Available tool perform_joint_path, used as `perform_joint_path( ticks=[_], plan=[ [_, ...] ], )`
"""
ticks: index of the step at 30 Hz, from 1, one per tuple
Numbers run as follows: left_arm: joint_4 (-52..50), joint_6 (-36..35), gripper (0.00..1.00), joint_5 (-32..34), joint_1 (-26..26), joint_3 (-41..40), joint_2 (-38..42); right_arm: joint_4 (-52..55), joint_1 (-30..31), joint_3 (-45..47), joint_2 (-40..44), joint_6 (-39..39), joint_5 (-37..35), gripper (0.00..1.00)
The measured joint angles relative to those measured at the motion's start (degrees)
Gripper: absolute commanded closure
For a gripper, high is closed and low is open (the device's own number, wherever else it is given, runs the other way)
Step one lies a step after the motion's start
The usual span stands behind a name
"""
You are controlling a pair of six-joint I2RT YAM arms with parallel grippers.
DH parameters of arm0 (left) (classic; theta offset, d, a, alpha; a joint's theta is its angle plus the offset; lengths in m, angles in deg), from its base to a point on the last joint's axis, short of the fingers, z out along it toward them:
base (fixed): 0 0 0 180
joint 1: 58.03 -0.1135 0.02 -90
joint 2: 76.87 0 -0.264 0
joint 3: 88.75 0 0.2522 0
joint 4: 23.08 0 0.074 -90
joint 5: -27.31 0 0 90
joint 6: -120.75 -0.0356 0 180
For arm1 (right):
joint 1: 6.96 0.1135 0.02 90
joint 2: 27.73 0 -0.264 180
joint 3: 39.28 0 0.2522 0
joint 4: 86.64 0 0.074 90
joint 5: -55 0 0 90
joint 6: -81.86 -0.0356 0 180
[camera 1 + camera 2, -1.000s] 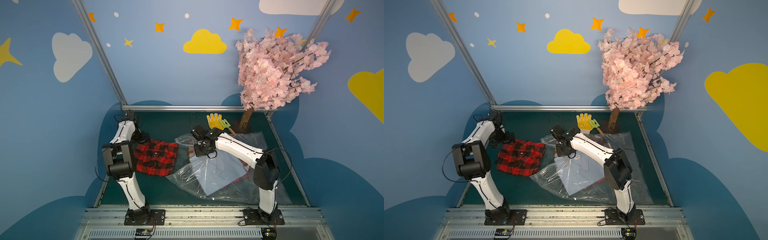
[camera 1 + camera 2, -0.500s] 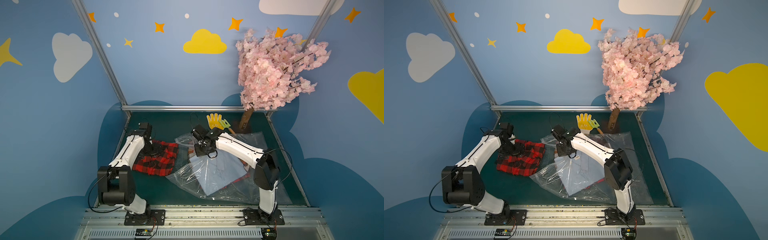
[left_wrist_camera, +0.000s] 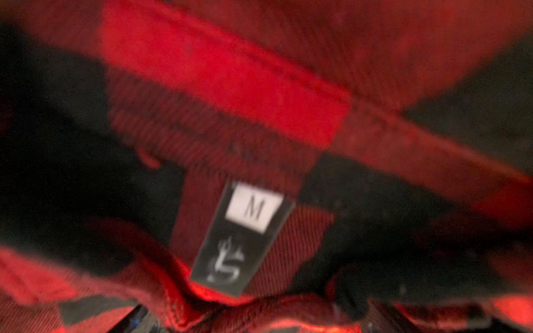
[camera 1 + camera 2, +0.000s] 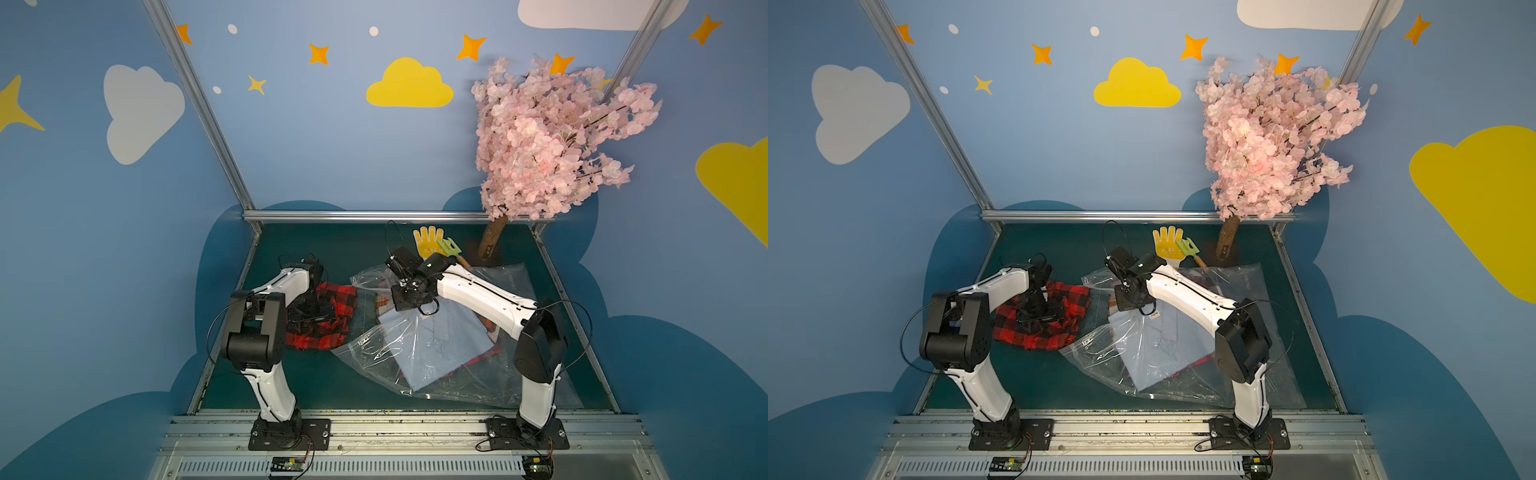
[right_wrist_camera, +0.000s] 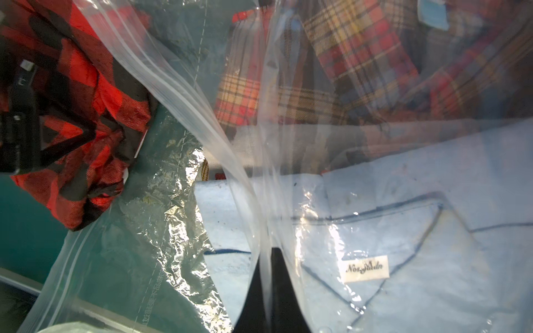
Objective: Take the shirt out of the vacuum bag
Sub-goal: Move the shirt at the center of the board.
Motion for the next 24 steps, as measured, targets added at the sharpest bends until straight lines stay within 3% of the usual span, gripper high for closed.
perform_joint_path(
  ticks=[13,24],
  plan=[
    [-11.2,-3.0,0.03,-6.3,-5.5,12.7,-11.5,-0.9,-1.6,3.0,0.9,-0.1,0.9,1.0],
    [-13.1,-3.5,0.17,-8.2,-7.8,15.3,-13.5,1.4,-6.2,1.9,-1.0,0.2,0.0,1.0]
  ],
)
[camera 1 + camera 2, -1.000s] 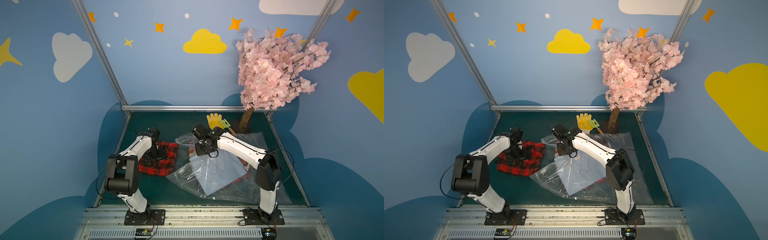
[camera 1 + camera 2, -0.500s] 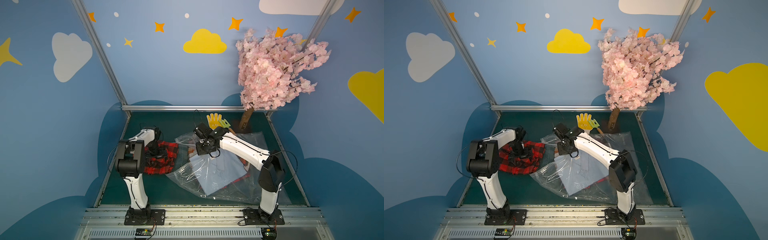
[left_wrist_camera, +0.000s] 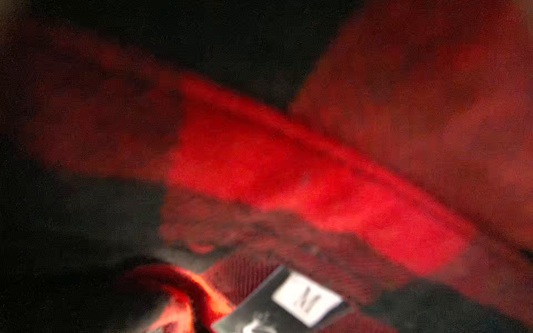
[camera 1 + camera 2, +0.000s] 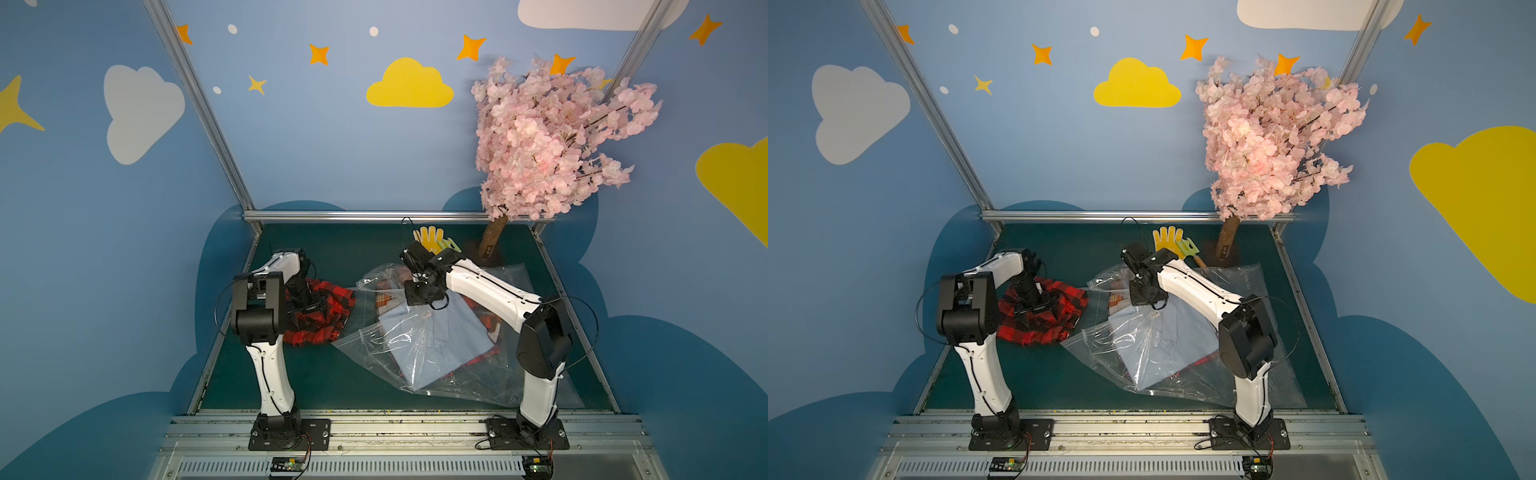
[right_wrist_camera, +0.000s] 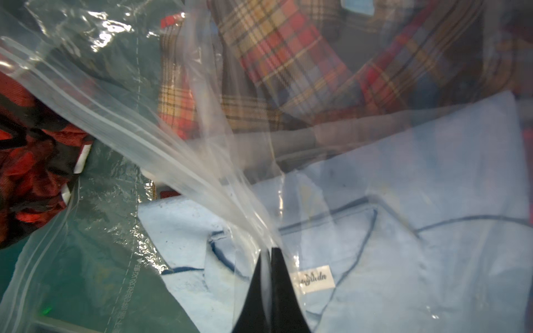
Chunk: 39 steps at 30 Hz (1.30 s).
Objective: Take the shirt out of the vacuum bag
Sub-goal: Move the shirt at the center of the board.
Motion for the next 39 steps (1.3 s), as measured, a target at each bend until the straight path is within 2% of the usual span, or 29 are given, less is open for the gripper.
perform_joint_path(
  ticks=[12,18,21,32,37,39],
  plan=[
    [1.6,-0.3,0.17,3.7,-4.5,6.4,-2.6,0.8,-4.4,2.5,-0.7,0.3,-2.2,1.0],
    [1.3,0.5,0.15,3.9,-4.0,11.3,-5.2,0.1,-4.6,4.2,1.5,0.7,-1.5,1.0],
    [1.0,1.4,0.15,3.8,-2.9,15.6,-7.6,0.0,-4.4,4.5,2.2,1.0,-1.4,1.0],
    [-2.7,2.7,0.1,3.7,1.2,39.5,-20.9,-0.3,-3.6,7.4,7.9,1.2,0.7,1.0],
    [-2.1,3.8,0.01,3.0,1.6,39.0,-20.1,-0.3,-3.3,7.4,7.9,1.6,1.2,1.0],
    [-1.2,4.5,0.0,2.4,1.7,37.3,-18.2,-0.3,-3.3,7.4,7.9,1.8,1.5,1.0]
  ],
)
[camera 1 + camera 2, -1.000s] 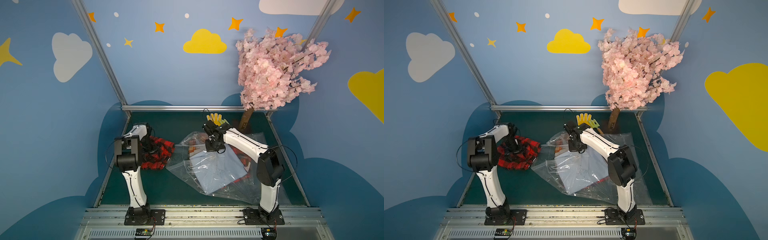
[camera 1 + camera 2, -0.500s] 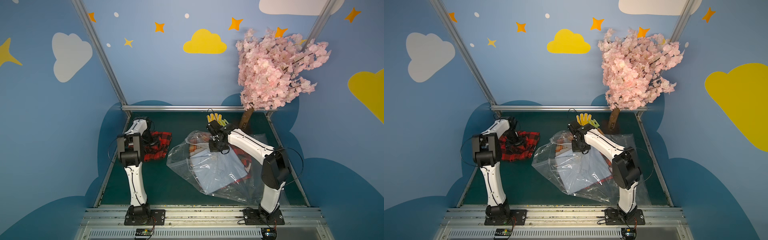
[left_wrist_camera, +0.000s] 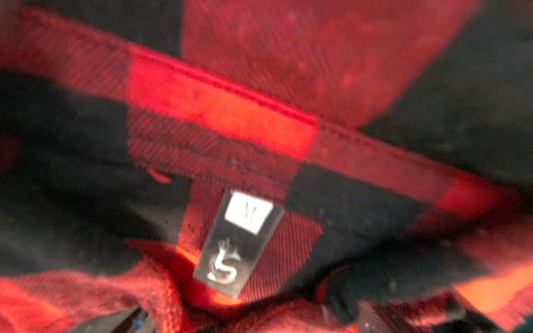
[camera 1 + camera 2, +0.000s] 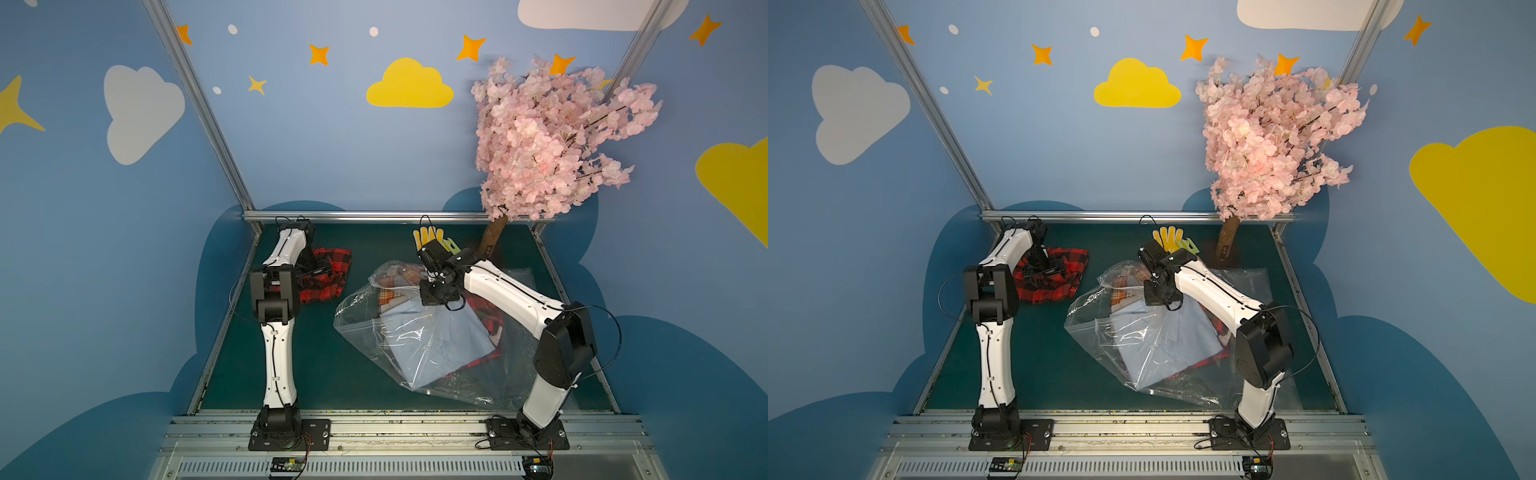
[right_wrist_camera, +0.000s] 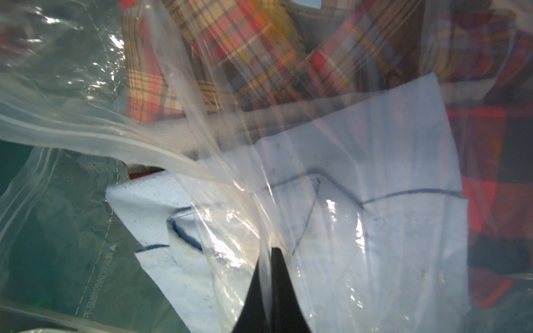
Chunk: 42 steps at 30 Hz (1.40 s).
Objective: Take the shirt out of the vacuum bag
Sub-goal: Move the shirt at the center of the board, then take out the shirt from the vacuum bag.
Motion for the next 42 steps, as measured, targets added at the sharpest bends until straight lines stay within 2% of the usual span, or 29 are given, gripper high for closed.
perform_joint_path(
  ticks=[3,7,11,15,21,24,31,42],
  plan=[
    [1.7,1.2,0.0,-1.4,0.2,-2.7,6.0,0.0,0.3,-0.3,0.0,0.5,1.0,1.0],
    [6.7,2.5,0.0,-5.2,0.9,-10.0,22.2,-0.3,0.9,-1.1,0.4,0.8,3.3,1.0],
    [14.1,4.6,0.0,-12.5,2.6,-23.4,42.3,-0.7,1.6,-2.2,1.1,1.2,6.0,1.0],
    [21.7,7.8,0.07,-20.5,4.1,-41.0,54.3,-0.8,2.2,-3.6,1.4,1.7,7.9,1.0],
    [32.9,14.4,0.12,-30.2,4.9,-64.0,53.7,-0.9,2.6,-4.0,1.5,1.7,8.5,1.0],
    [38.6,18.7,0.14,-35.1,6.2,-71.1,54.1,-0.9,2.8,-4.0,1.7,1.7,8.5,1.0],
    [53.8,25.9,0.2,-42.3,11.8,-76.6,54.0,-0.9,3.7,-4.0,2.7,1.5,8.5,1.0],
    [69.2,33.2,0.23,-45.6,18.2,-79.8,46.7,-0.9,4.4,-4.0,2.7,0.7,8.4,1.0]
  ],
)
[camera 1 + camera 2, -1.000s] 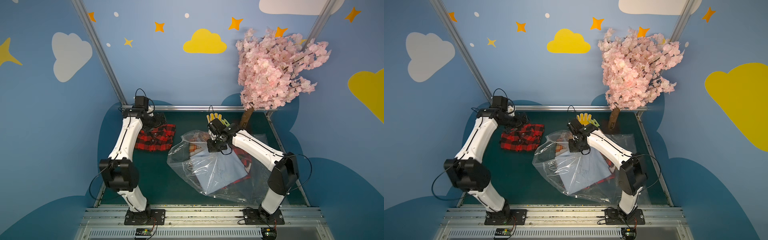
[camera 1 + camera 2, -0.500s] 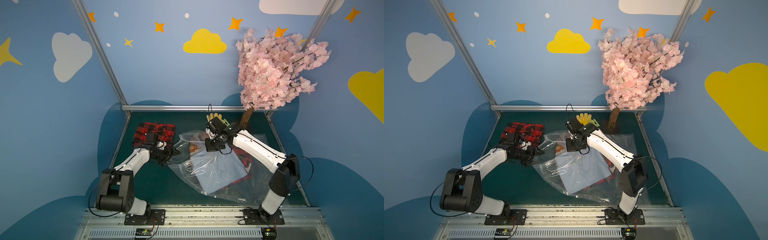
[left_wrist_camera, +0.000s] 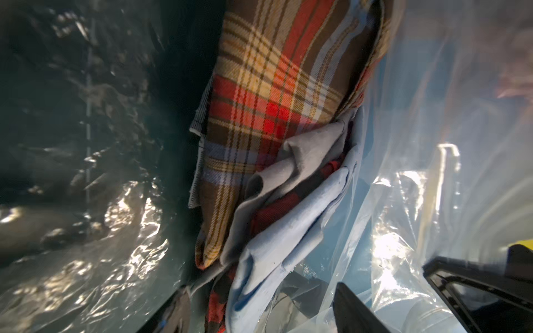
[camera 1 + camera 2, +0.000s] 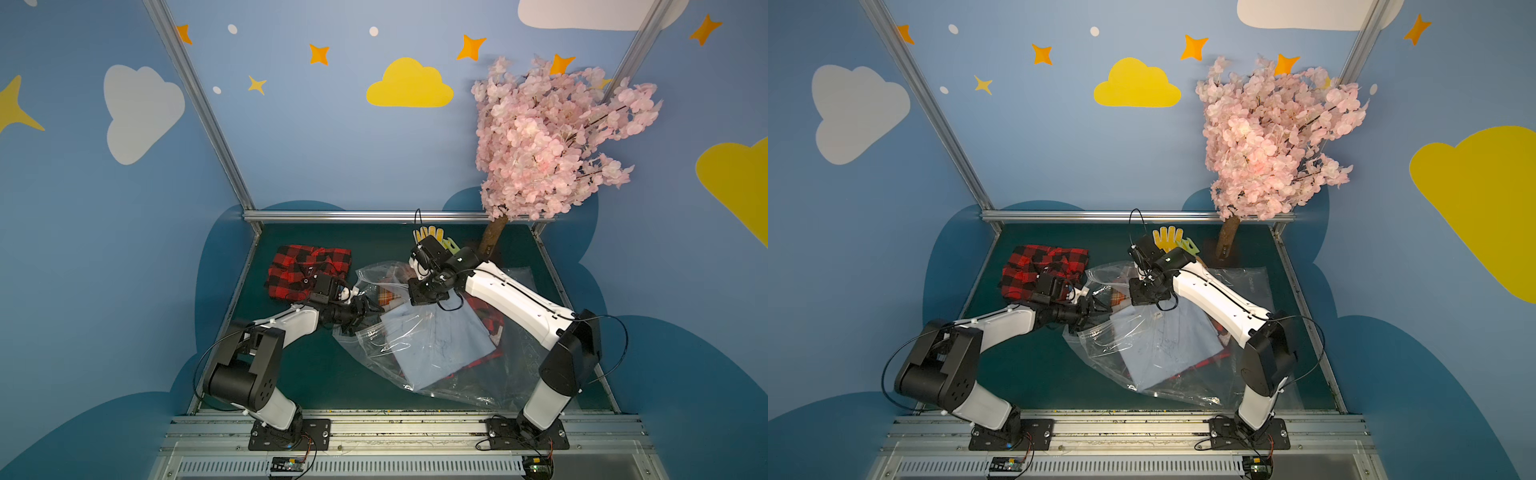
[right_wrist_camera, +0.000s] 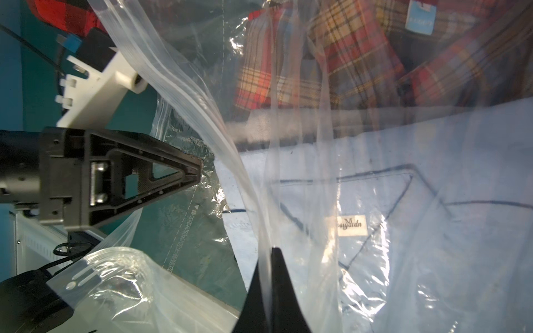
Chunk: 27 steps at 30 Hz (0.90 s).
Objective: Take the shirt out of the vacuum bag
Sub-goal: Take out the shirt from the vacuum bag.
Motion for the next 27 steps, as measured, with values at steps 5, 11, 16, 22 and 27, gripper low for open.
perform_joint_path(
  ticks=[5,11,16,22,27],
  plan=[
    [6.7,4.5,0.23,-1.7,2.9,-1.4,-3.1,0.0,0.0,0.0,0.0,0.0,-0.1,1.0],
    [12.6,8.5,0.23,-3.6,5.4,-2.7,-4.4,0.0,0.0,0.0,0.0,-0.1,-0.2,1.0],
    [17.1,11.4,0.23,-4.7,6.3,-4.5,-5.6,0.0,0.0,0.0,0.0,-0.1,-0.2,1.0],
    [24.0,16.1,0.21,-6.1,7.3,-6.8,-7.0,0.0,0.0,0.0,-0.3,-0.1,-0.1,1.0],
    [27.5,19.0,0.19,-6.9,8.7,-9.6,-5.8,0.0,0.0,0.0,-0.4,-0.1,-0.1,1.0]
  ],
)
